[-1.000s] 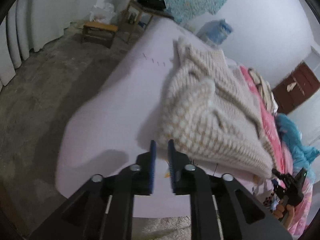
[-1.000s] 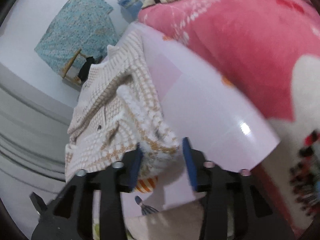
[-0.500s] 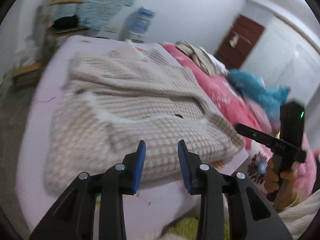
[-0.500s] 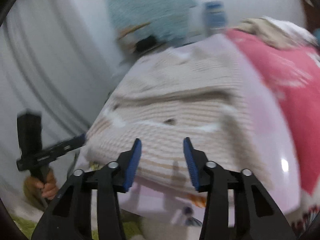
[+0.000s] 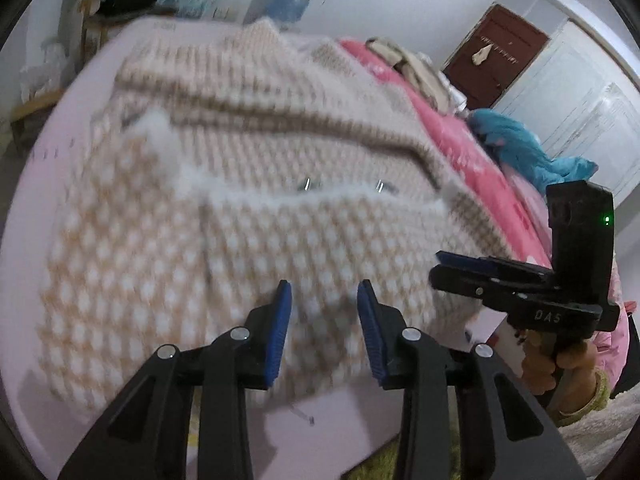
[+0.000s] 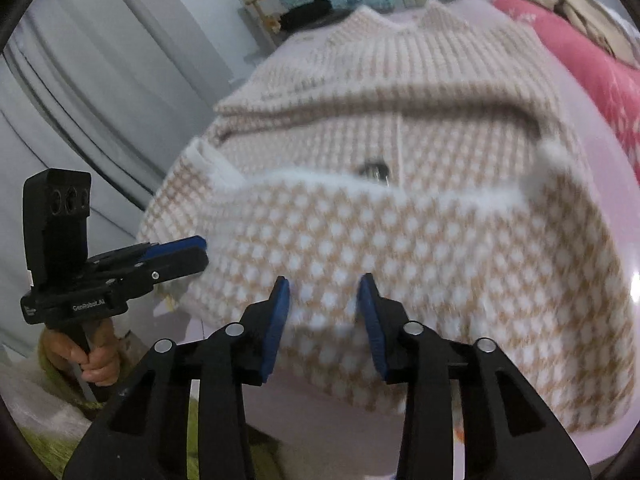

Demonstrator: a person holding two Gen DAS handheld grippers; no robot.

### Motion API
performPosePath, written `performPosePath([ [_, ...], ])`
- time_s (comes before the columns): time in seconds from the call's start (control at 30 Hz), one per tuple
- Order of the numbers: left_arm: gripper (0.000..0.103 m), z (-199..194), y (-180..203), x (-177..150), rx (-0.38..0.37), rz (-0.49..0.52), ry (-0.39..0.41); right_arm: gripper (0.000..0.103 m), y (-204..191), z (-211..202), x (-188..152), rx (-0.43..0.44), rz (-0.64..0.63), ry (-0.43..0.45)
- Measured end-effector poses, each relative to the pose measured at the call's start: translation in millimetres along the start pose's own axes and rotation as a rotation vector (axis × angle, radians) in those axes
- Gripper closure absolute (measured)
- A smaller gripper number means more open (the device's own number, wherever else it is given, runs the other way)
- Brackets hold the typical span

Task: Fold large clothes

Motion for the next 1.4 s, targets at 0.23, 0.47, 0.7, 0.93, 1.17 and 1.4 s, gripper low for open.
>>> performPosePath([
  [0.23,0.070,27.3,4.5,16.9,-0.021,0.045,-0.047,0.066,-13.5,4.9,29.1,0.004,-0.033,0.057],
  [0.47,0.070,22.4,-15.3,-8.6,-0.078,-0.028,-0.108,0.066,-15.6,15.9,-0.7,0.032,-0.032,-0.102],
  [0.7,0.070,15.1,-17.0,-23.7,-0.102,-0.018,-0.143,0.066,-24.2,14.9,-12.1,0.012,-0.041,-0.167],
  [0.93,0.070,12.5,-20.4,-25.9,-0.141,-0.040,-0.135,0.066,-33.1,18.9,7.8,-0.014,-0.110,-0.119],
  [1.17,0.070,0.9,-20.8,-32.0,-0.120,-0.001,-0.126,0.066,-24.5,29.8,49.3,0.054,-0.068,-0.052],
  [1.4,0.070,-15.7,-24.8,-25.2,-0.081,0.007,-0.083,0.063,-30.6,52.7,31.9,0.112,-0.058,-0.132],
])
Point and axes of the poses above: each gripper's, at about its wrist camera, not at the fingertips, and z roughly the way its jaws point, y to its right, x to its top, the point moved 4 cm from there along z, roughly the way its jaws point, and after that the axes turned 2 degrees about y, right-handed, at the moved point
